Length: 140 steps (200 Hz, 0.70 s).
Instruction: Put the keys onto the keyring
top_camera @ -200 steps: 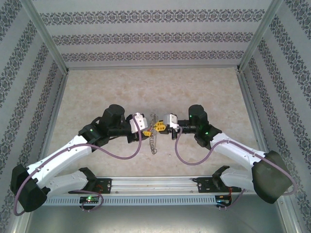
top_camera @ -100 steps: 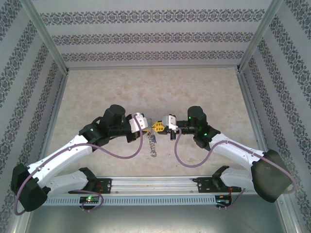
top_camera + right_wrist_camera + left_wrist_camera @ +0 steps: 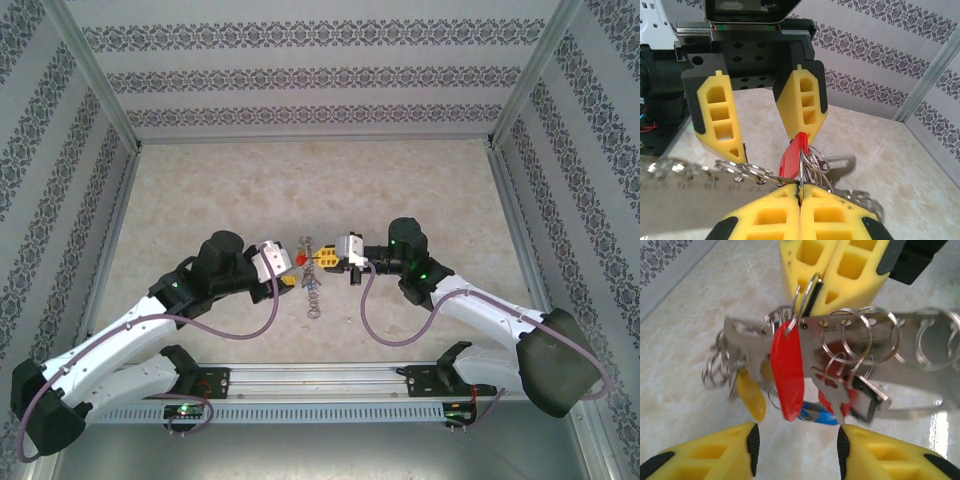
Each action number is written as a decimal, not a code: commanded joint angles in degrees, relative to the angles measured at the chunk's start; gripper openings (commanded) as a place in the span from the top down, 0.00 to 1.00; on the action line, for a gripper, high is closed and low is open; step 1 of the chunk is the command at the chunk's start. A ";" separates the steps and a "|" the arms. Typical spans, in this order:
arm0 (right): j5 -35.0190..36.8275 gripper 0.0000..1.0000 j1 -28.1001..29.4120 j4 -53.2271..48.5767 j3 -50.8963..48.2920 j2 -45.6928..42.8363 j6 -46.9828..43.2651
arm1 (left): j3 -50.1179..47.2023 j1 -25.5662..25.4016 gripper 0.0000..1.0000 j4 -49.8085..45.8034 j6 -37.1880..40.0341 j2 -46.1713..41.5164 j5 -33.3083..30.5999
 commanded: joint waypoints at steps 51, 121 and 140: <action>-1.05 1.00 -0.03 3.01 0.95 -0.39 0.14 | 1.67 0.19 0.62 6.55 -0.45 -5.35 2.93; -1.93 1.00 1.14 2.04 2.01 1.03 -0.31 | 5.66 0.13 0.72 6.25 1.52 5.03 8.05; -2.09 1.00 1.25 2.08 1.92 1.21 -0.27 | 4.94 0.13 0.72 7.58 1.73 4.19 7.71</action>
